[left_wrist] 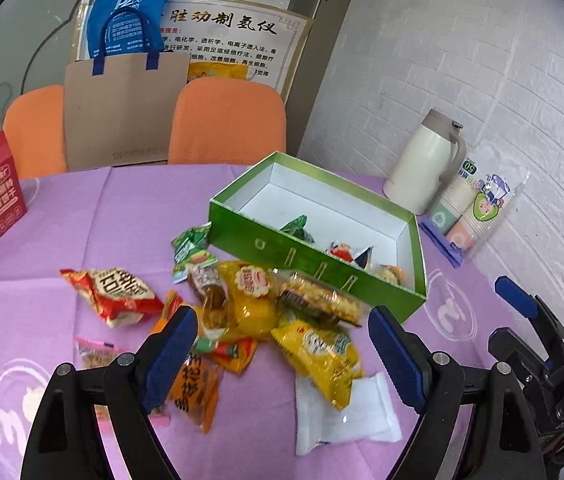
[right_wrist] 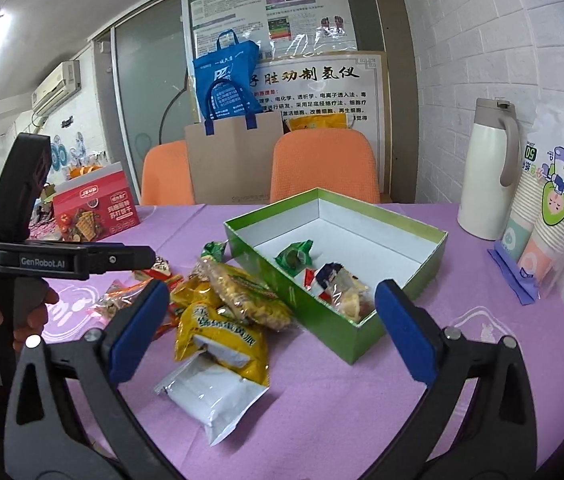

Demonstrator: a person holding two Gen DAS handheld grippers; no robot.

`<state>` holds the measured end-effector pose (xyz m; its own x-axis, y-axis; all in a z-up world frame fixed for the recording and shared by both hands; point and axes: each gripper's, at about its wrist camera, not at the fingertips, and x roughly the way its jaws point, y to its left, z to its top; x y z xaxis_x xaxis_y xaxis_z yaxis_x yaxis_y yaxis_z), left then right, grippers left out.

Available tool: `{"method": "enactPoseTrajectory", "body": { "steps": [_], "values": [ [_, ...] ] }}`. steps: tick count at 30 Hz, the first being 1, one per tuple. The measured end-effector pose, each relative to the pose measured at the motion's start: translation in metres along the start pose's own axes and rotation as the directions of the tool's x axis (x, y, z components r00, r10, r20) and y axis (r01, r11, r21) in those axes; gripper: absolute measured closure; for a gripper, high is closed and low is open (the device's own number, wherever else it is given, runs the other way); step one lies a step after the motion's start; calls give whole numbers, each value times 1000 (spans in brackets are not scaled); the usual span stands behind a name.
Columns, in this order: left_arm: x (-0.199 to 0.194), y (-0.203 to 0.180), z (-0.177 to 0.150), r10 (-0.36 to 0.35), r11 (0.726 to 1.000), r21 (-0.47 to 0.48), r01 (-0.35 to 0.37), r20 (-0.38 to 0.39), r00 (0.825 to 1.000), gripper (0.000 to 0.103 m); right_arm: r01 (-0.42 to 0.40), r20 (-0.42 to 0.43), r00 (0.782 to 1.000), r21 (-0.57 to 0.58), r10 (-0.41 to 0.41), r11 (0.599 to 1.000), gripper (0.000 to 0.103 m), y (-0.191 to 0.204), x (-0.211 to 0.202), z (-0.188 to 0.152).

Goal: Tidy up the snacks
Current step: 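Move both tools back toward the remaining snack pile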

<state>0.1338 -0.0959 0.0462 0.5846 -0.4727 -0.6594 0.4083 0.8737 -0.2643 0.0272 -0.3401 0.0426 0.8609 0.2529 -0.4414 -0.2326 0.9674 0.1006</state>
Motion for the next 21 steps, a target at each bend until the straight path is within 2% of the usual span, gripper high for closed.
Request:
{"method": "enactPoseTrajectory", "body": {
  "steps": [5,10,21],
  "values": [
    [-4,19,-34,15,999,-31,-16,-41,999,14,-30,-95,995,-12,29,999,1,17,13,-24],
    [-5,40,-61,51,997,-59,-56,-89,995,14,-106,-196,975,-3,103,994,1,36,35,-41],
    [-3,76,-80,46,987,-149,-59,-89,995,14,-107,-339,936,-8,98,994,6,45,55,-75]
  ]
}}
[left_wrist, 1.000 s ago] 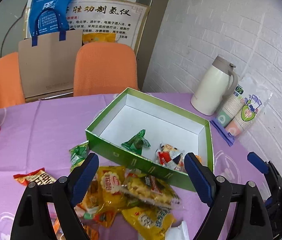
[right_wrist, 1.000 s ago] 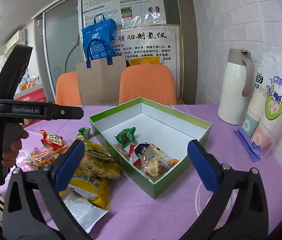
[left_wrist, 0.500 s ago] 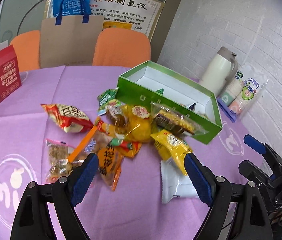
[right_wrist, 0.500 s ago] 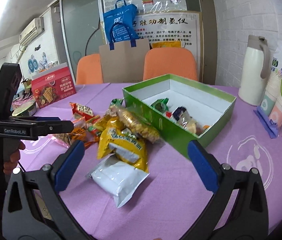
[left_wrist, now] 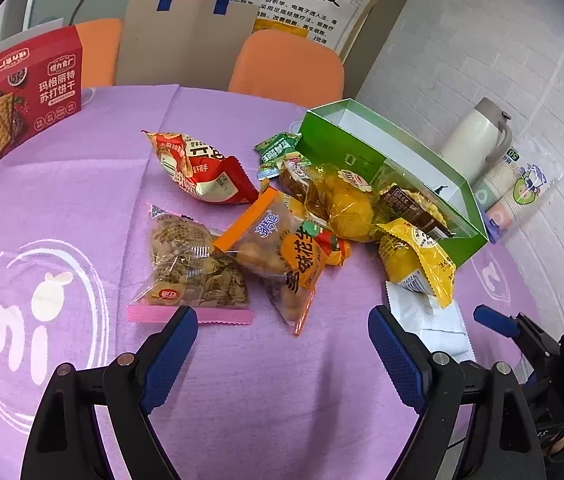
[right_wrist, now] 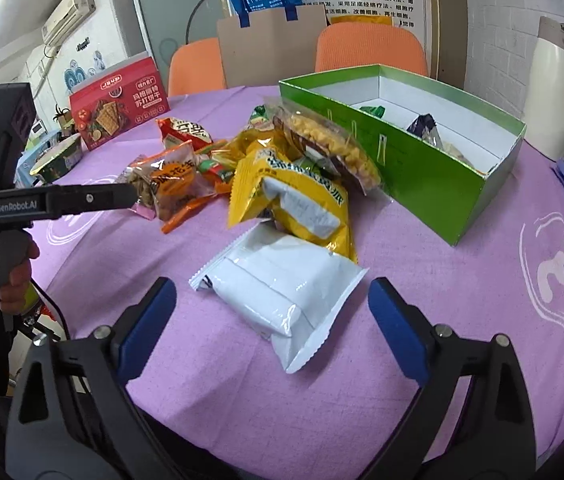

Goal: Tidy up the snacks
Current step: 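Move both tools back toward the remaining snack pile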

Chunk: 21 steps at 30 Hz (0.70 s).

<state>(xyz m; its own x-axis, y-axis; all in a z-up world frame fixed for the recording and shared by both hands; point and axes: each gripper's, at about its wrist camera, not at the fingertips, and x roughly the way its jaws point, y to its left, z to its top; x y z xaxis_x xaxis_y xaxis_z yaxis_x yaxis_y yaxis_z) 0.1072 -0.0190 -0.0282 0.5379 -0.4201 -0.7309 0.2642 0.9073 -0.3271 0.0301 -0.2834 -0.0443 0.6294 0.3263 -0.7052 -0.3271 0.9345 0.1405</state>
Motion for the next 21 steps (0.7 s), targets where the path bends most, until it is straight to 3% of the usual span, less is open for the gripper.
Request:
{"method": "enactPoseTrajectory", "body": {
  "steps": [5,11,14,16,21],
  "values": [
    [-4,10,3,22,1000,-2,-22,14,1000,14,-41,-28,999,-11,41,999,12,8,8,-2],
    [-12,22,14,59,998,-4,-59,46,997,15,-42,30,999,-2,42,999,19,12,-7,9],
    [-18,31,16,65,998,-25,-63,65,996,16,-86,70,994,-27,88,996,19,24,-13,20],
    [-19,37,15,66,997,-37,-64,66,996,16,-133,65,988,-58,137,989,19,37,-4,30],
    [-24,46,8,68,997,-52,-65,64,996,19,-179,-4,984,-114,179,977,35,64,44,54]
  ]
}}
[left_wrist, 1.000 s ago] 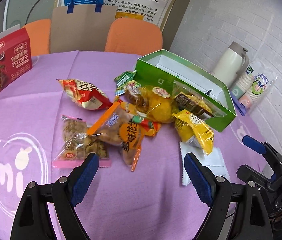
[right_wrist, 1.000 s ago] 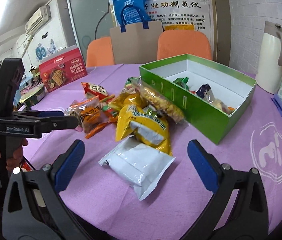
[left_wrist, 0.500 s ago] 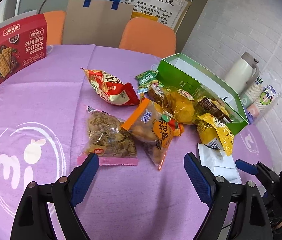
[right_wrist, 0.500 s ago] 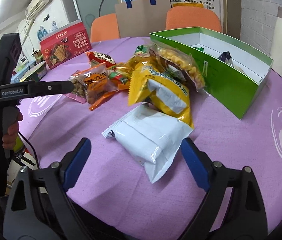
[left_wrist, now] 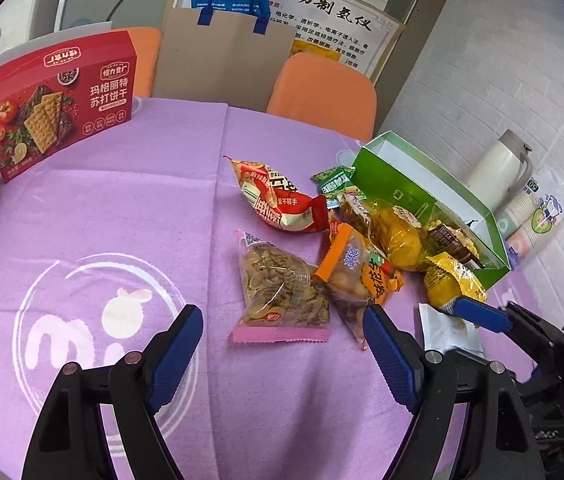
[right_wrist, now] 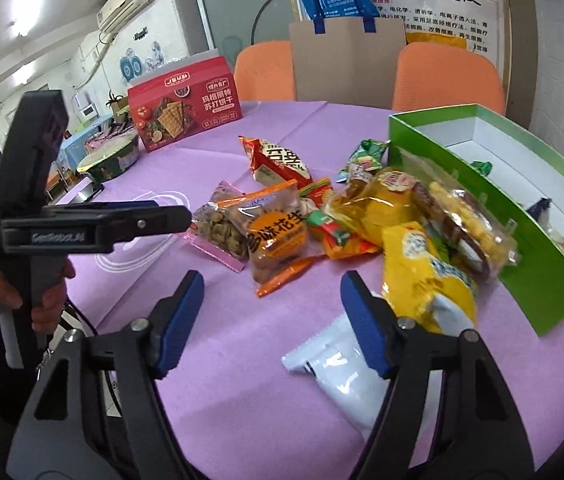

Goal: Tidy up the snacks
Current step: 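Move both tools back toward the remaining snack pile, then grasp the clear pumpkin-seed bag with the left tool while the right tool grasps the orange peanut bag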

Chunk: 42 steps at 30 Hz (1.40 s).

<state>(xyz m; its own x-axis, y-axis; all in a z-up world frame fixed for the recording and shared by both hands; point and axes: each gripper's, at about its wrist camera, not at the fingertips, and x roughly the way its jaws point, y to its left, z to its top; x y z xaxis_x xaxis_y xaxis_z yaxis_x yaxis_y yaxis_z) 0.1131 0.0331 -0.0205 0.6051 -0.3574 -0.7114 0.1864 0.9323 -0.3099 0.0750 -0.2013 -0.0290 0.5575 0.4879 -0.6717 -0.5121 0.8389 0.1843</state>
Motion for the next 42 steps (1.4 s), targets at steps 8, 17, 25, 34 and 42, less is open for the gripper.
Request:
{"method": "enactPoseTrajectory", "body": {
  "steps": [8,17,25,34,42],
  "values": [
    [0,12,0,-7,1000,-18,7,-6,1000,23,110,-26,993,-87,-112,990,36,12,49,24],
    [2,20,-1,-5,999,-38,4,-17,1000,27,130,-39,990,-137,-136,982,37,25,62,22],
    [9,10,2,-24,1000,0,24,-37,999,27,134,-110,984,-76,-141,988,60,5,57,9],
    [49,-1,20,-73,997,-11,73,-100,992,40,28,-106,994,13,-27,1000,57,5,35,-11],
    [43,3,10,-82,997,-17,81,-100,992,44,17,-69,997,-12,-18,1000,39,8,29,-12]
  ]
}}
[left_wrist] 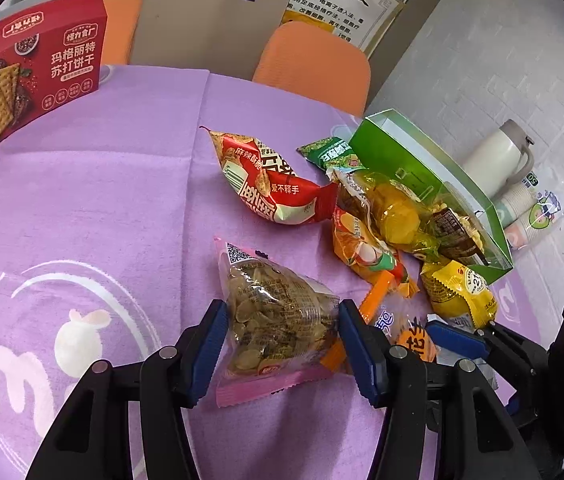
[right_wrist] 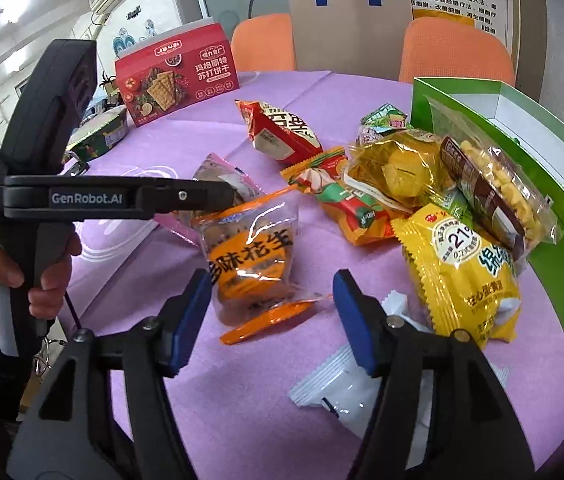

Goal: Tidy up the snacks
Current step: 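Grasp the clear pumpkin-seed bag with the left tool while the right tool grasps the orange peanut bag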

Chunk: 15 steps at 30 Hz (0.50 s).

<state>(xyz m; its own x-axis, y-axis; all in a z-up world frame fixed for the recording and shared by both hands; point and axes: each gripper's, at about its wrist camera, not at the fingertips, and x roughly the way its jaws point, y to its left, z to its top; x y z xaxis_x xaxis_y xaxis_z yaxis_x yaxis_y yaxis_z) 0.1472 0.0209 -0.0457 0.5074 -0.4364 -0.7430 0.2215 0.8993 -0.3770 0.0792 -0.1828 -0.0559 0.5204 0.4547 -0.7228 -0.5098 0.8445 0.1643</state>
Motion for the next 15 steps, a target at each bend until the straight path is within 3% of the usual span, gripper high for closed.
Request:
{"method": "enactPoseTrajectory", "body": {
  "steps": [15],
  "values": [
    [11,8,4,-42,998,-46,42,-11,999,43,3,18,1000,-27,-2,1000,38,3,10,4]
  ]
}}
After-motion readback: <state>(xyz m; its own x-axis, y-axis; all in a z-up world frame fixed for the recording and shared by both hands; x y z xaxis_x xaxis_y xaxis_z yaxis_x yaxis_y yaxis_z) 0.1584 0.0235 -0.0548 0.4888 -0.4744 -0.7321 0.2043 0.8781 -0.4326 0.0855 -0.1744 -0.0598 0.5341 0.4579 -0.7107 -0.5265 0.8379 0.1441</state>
